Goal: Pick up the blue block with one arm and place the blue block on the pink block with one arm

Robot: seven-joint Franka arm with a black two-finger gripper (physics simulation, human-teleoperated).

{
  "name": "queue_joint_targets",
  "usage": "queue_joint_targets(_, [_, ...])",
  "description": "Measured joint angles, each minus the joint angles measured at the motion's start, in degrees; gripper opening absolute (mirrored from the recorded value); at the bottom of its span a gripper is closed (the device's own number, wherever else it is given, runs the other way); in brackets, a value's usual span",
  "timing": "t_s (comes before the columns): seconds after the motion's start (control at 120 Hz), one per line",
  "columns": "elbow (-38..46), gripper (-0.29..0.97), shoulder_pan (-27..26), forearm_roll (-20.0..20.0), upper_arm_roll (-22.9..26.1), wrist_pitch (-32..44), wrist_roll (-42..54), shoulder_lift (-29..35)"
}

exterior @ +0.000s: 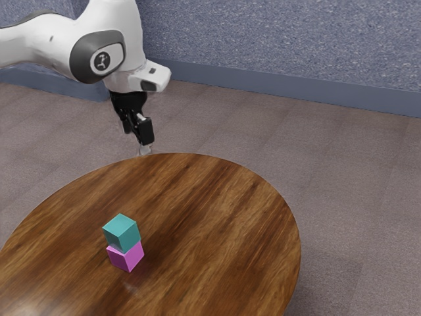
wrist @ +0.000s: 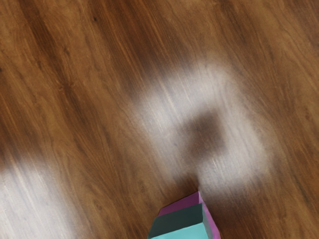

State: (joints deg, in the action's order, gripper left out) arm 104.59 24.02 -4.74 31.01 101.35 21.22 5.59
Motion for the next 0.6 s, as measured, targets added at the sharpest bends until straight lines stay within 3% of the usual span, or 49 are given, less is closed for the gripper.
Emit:
queue_joint_targets(0.075, [-5.3,0.67,-4.3,-0.4,-1.5,-2.5,4.2,-0.1])
queue_joint_targets(0.3, [-13.0,0.68,-26.1,-1.1,-19.5,-7.8,11.6,-2.6])
queue_joint_targets(0.6, [-13.5,0.68,-25.5,-1.5,-21.8,-10.7,15.7,-4.2])
